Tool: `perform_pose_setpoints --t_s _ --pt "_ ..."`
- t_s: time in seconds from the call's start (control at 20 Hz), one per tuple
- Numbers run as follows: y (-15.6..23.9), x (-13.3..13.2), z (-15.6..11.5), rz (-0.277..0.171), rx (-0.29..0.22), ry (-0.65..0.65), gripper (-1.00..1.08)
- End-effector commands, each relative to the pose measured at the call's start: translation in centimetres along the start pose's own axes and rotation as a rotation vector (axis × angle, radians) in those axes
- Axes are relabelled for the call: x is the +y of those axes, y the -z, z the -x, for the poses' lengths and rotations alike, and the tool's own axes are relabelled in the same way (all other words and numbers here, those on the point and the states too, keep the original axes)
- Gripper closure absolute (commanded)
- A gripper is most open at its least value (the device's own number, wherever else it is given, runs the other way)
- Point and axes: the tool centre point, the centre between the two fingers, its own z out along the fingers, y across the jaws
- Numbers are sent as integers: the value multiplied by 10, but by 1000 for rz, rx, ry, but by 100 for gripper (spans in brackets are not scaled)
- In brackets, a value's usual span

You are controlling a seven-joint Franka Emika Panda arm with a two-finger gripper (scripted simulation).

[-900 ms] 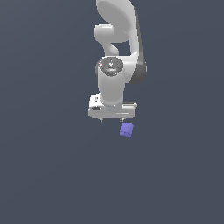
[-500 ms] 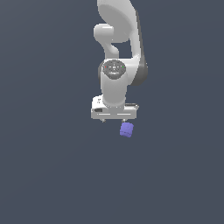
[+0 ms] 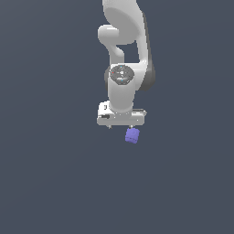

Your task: Pick up the object and move it to a goal position.

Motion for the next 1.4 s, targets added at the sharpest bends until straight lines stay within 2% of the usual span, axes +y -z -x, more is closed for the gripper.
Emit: perform_pose_setpoints --t_s 0.0,0.85,1.35 --pt "-2 -3 0 0 1 -12 -92" --pt "-37 -54 10 4 33 -226 -92" --pt "-46 -68 14 4 42 -284 -92"
